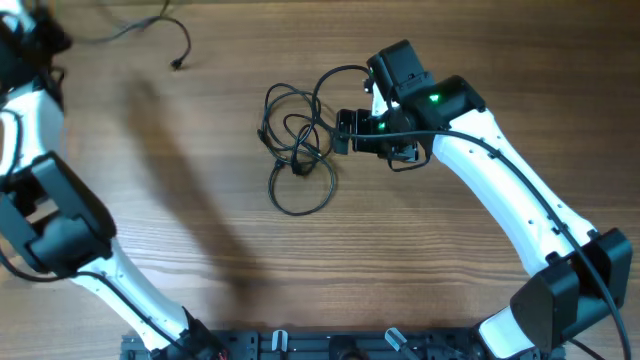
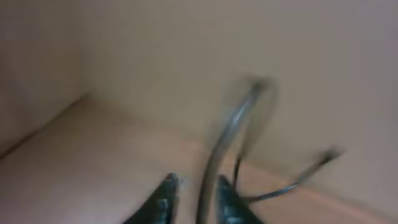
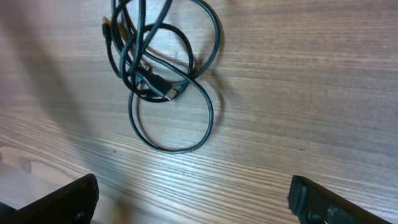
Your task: Untangle cables
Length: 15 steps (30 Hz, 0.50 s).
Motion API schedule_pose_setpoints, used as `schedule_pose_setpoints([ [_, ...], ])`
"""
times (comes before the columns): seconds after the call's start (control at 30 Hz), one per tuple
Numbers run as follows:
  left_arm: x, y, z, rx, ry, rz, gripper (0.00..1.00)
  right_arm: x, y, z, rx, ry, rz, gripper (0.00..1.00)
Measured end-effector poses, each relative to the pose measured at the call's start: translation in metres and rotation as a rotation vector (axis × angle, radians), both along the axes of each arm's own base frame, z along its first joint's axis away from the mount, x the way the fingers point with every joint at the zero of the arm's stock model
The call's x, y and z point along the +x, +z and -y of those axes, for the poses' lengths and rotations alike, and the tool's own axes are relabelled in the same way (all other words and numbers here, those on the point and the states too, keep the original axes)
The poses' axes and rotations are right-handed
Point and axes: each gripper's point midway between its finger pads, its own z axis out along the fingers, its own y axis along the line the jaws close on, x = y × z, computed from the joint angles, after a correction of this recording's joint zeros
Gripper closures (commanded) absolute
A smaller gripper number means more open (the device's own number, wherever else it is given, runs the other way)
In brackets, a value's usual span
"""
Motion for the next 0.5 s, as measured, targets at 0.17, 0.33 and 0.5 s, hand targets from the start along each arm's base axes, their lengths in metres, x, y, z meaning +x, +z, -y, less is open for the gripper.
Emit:
schedule_pose_setpoints([
  [0.17,-0.060,-0.035,-0.091,0.015,0.160,-0.116,0.00,0.001,0.000,0.000,0.005,-0.013,0.000,0.00],
  [0.33,-0.058,-0.049,-0.068,-0.025,0.091,-0.182,0.00,0.000,0.000,0.000,0.004,-0.022,-0.010,0.00],
  [0.5,-0.034,-0.083,0.031,-0.131,-0.103,-0.330,0.00,0.000,0.000,0.000,0.004,-0.022,-0.010,0.00],
])
